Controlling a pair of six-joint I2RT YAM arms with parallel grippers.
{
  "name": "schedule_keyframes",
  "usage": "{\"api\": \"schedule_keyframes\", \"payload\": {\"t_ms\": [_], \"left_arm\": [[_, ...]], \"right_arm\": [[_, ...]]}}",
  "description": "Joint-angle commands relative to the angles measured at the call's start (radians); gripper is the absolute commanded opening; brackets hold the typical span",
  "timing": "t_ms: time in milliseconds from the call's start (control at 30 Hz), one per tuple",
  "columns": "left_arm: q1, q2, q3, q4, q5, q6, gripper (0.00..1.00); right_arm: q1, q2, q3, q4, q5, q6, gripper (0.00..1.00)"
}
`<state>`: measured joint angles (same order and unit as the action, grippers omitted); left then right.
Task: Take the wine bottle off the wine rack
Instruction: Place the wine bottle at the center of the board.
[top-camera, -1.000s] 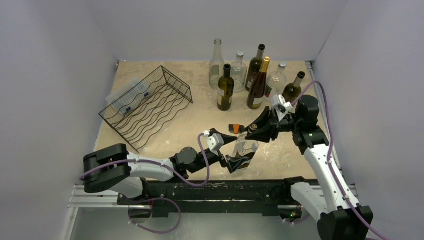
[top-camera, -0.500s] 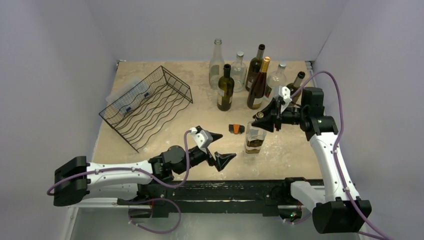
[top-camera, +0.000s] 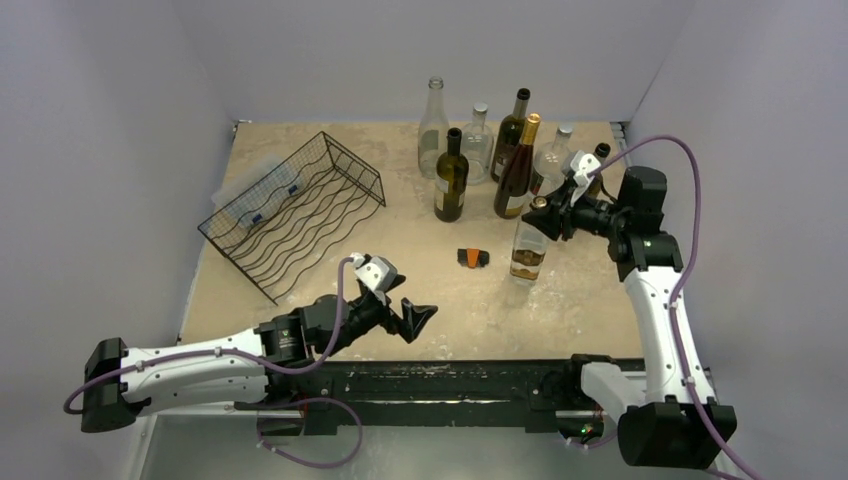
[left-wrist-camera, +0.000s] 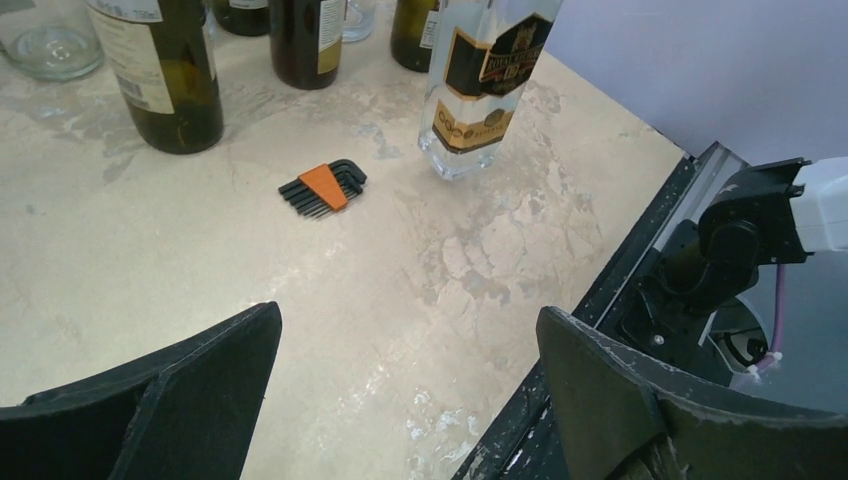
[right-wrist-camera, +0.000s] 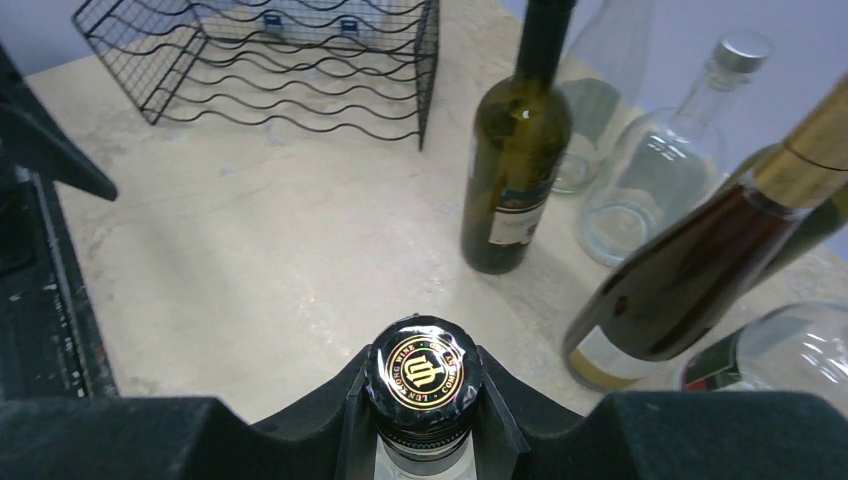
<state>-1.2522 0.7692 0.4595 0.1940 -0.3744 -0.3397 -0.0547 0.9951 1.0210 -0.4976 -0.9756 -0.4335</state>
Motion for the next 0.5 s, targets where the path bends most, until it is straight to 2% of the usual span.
{"api": "schedule_keyframes", "payload": {"t_ms": [0, 333, 467], "left_arm": [[0.004, -0.058, -0.019, -0.131, -0.055, -0.066, 1.0], [0.004, -0.173, -0.06, -0.218, -0.101, -0.105, 1.0], [0.004, -0.203, -0.068, -0.24, -0.105, -0.12, 1.0]], "right_arm": [[-0.021, 0.009, 0.023, 0.27, 0.067, 0.122, 0.0], [-0.033, 0.103, -0.004, 0.541, 0.218, 0.251, 0.0], [-0.036, 0.144, -0.009, 0.591, 0.257, 0.268, 0.0]]}}
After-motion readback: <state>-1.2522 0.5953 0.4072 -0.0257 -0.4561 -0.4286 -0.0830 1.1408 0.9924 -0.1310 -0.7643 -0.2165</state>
